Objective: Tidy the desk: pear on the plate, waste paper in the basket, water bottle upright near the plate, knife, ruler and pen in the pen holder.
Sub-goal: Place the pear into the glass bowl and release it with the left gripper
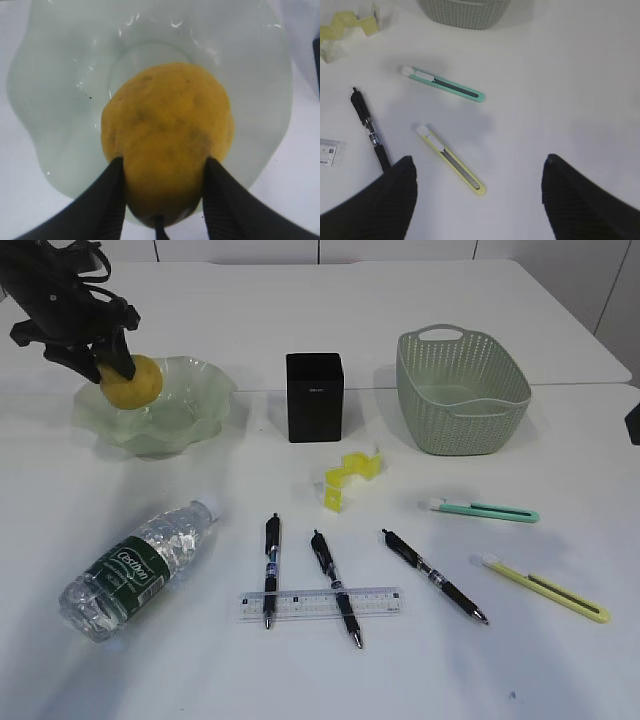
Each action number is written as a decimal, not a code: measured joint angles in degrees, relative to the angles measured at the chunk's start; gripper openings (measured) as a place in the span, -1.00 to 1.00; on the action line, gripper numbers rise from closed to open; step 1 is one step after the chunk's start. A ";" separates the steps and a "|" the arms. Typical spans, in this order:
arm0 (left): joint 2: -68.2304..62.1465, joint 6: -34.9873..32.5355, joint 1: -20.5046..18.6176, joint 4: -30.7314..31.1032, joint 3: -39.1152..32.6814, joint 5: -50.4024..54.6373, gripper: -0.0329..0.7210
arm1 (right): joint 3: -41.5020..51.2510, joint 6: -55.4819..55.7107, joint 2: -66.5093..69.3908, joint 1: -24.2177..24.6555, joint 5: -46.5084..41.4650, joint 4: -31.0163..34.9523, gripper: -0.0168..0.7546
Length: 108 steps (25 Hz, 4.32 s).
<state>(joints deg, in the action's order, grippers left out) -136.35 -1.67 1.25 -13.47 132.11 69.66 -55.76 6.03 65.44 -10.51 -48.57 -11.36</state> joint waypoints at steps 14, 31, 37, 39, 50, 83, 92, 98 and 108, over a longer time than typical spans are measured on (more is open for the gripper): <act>-3.57 0.00 0.00 0.20 0.00 0.00 -0.08 | 0.00 0.00 0.00 0.00 0.57 -0.25 0.54; -3.93 0.02 0.00 0.20 0.00 0.00 -0.08 | 0.00 0.00 0.00 0.00 1.58 -0.25 0.54; -4.95 0.02 0.00 0.20 0.00 0.09 -0.08 | 0.00 0.00 0.00 0.00 1.65 -0.25 0.54; -5.06 0.02 0.00 0.20 0.00 0.09 -0.07 | 0.00 0.00 0.00 0.00 1.65 -0.25 0.54; -5.06 0.12 0.00 0.20 0.00 0.12 -0.07 | 0.00 0.00 0.00 0.00 1.65 -0.25 0.54; -5.31 0.12 0.00 0.20 0.00 0.44 -0.07 | 0.00 0.00 0.00 0.00 1.65 -0.25 0.54; -6.59 0.12 0.00 -0.40 0.36 0.66 -0.06 | 0.00 0.00 0.02 0.00 1.70 -0.25 0.54; -6.59 0.12 0.00 -0.40 0.36 0.66 -0.06 | 0.00 0.00 0.02 0.00 1.83 -0.25 0.54; -6.59 0.12 0.00 -0.83 0.36 0.45 0.00 | 0.00 0.00 0.02 0.00 2.25 -0.25 0.54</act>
<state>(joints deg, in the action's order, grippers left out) -142.94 -1.55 1.25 -14.30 132.47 70.10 -55.76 6.03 65.46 -10.51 -46.32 -11.61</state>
